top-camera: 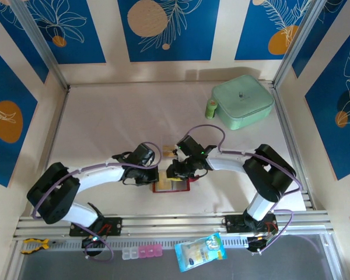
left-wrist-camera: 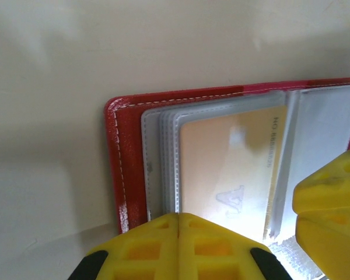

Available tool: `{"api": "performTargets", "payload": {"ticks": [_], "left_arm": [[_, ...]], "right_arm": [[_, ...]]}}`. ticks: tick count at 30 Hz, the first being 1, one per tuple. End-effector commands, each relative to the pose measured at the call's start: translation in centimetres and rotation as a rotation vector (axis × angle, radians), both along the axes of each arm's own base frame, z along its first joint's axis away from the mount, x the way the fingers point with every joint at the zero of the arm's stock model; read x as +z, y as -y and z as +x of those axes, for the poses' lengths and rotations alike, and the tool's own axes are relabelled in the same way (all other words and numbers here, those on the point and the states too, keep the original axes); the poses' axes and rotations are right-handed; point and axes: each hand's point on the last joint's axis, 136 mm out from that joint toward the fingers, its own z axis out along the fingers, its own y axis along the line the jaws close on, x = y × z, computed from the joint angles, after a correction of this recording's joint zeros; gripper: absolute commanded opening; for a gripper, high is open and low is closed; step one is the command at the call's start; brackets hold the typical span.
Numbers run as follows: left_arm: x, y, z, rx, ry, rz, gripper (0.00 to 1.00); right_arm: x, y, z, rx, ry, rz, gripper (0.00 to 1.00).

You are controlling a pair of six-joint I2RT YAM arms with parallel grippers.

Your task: Take the credit cards out of the card holder

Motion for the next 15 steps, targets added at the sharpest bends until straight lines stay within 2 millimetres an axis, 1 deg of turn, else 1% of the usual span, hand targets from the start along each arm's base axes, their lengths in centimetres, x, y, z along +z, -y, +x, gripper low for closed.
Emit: {"api": "performTargets", "payload": {"ticks": [1,9,15], "left_arm": [[-0.9,-0.8,-0.4,0.009,-0.029,0.029,0.04],[-1.0,-1.2,-0.7,0.013,-0.031,0.037,0.04],[-1.1,-1.2,-0.7,0.015,-0.031,0.034,0.04]], "right_arm": [[0.2,-0.8,-0.2,0.023,-0.016,0.017,0.25],[-0.4,-1.0,-0.5,0.034,-0.021,0.016,0.22],[-0.9,-1.1,-0.5,0.037,-0.025,0.01,0.22]]}}
